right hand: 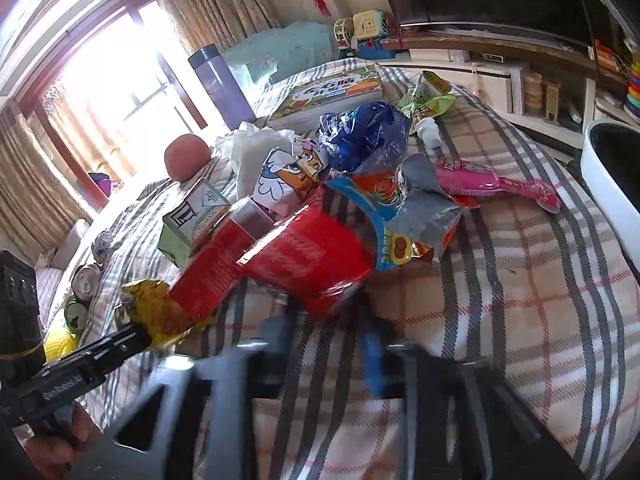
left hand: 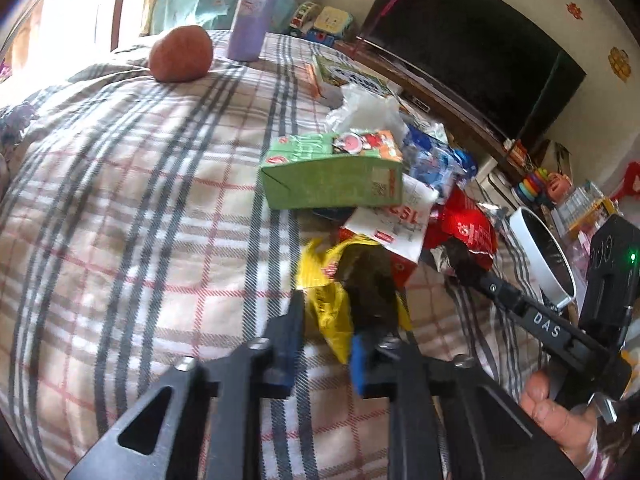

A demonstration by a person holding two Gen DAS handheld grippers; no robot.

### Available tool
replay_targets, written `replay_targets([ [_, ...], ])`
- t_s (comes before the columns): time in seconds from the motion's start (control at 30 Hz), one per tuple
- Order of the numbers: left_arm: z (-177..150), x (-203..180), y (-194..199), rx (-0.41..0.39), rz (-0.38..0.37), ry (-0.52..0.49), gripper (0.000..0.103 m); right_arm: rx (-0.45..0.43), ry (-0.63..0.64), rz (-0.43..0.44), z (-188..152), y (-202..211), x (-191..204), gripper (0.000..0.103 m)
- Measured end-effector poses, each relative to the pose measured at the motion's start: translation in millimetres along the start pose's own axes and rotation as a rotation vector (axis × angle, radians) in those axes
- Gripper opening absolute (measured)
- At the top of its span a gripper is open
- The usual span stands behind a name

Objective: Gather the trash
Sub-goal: 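Grasp the yellow snack bag with the left tool while the right tool grasps the red bag, then carry both bags over the bin and open both tools to drop them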

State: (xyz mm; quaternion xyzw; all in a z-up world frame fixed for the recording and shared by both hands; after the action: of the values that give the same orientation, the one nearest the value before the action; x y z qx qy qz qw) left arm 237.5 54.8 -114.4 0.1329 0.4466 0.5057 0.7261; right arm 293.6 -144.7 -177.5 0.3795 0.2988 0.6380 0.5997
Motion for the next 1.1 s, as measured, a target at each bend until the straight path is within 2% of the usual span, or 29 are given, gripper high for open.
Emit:
replay_targets([
  [0.27,-3.0,-16.8,8.4,-0.02,-0.024,-0.061,0.013,-0.046,0.011,0.001,-2.7,18.9,-7.2,0.003],
  [0.53,-8.1,-40.4,1.5,0.005,-0.069,-0.111,0.013,-0.069,-0.01,-0.008,-11.9,42.4,-25.2,0.003],
  [1.1,-4.5,-103.5,-37.9,0.063,-0.162,-0.234,0.013,-0.116,-0.134,-0.079,-18.9,76.5,-95.1,0.003],
])
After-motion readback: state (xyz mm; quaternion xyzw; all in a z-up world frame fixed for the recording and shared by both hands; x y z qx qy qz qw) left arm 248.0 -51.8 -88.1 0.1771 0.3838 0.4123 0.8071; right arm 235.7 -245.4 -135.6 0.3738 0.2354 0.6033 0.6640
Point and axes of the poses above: each gripper's, at about its wrist camera, not at the fingertips, and y roughly against the way its jaws point, x to its left, z to its top, the point moved 9 cm from there along -y, roughly the way its jaws point, and after that the axes turned 14 degrees about -z, right-handed, at the moved point
